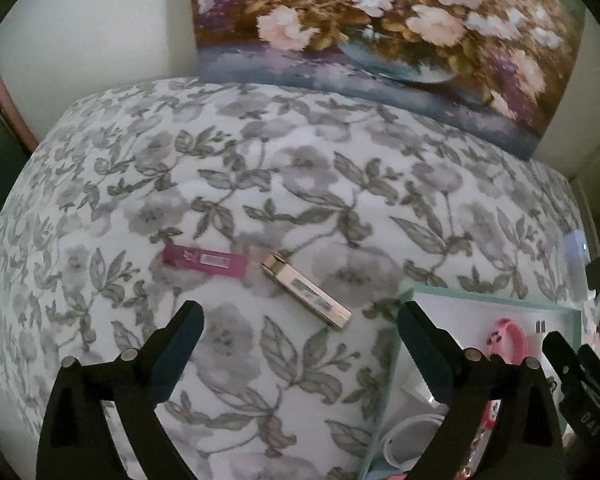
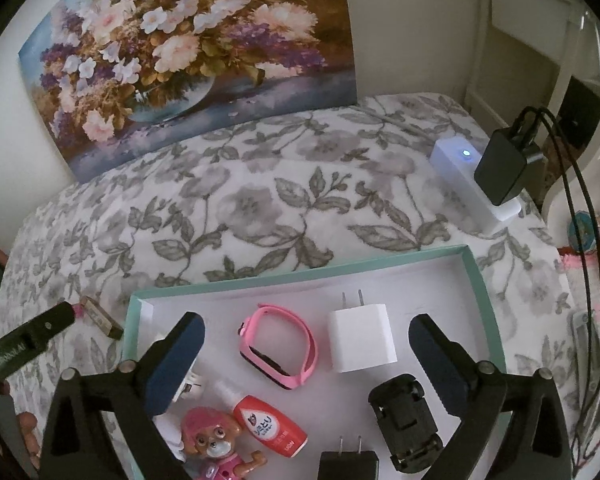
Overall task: Organize rigid objects
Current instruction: 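Move both grippers toward the gold USB stick and pink stick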
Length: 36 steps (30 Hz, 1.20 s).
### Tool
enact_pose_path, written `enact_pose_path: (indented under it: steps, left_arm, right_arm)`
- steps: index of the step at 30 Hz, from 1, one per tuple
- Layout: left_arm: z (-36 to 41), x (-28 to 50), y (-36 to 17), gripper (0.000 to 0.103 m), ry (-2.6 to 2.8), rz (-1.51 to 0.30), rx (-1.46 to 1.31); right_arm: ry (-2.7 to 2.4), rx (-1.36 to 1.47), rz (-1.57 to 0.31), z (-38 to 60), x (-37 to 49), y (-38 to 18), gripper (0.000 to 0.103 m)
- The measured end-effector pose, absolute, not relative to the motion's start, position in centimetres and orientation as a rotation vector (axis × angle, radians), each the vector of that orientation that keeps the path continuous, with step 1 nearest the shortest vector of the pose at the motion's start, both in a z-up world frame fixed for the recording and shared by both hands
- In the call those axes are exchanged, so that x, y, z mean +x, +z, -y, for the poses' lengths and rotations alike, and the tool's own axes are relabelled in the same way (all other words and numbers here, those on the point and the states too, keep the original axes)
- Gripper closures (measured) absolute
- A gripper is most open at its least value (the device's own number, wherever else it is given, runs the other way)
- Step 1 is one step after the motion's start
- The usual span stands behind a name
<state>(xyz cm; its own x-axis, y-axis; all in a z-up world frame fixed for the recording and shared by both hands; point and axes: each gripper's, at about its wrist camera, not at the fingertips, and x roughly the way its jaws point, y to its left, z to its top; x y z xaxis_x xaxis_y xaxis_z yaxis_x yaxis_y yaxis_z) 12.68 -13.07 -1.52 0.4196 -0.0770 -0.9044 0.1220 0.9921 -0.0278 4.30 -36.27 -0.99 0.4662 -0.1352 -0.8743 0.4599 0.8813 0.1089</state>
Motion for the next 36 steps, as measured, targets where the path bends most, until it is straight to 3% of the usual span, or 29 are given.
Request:
enact_pose_path:
  steps: [18,36]
  left_arm:
    - [7.8,14.5,-0.1,0.004,-0.092,-1.075,-0.028]
    - [-1.4,16.4,0.6,0.004,-0.004,-1.097,-0.07]
  right_arm:
    - [-0.351,0.332,-1.034,33.7,5.7,-0.9,0.0]
    - [-0.194,0.311,-1.042,23.5,9.7,-0.6,0.0]
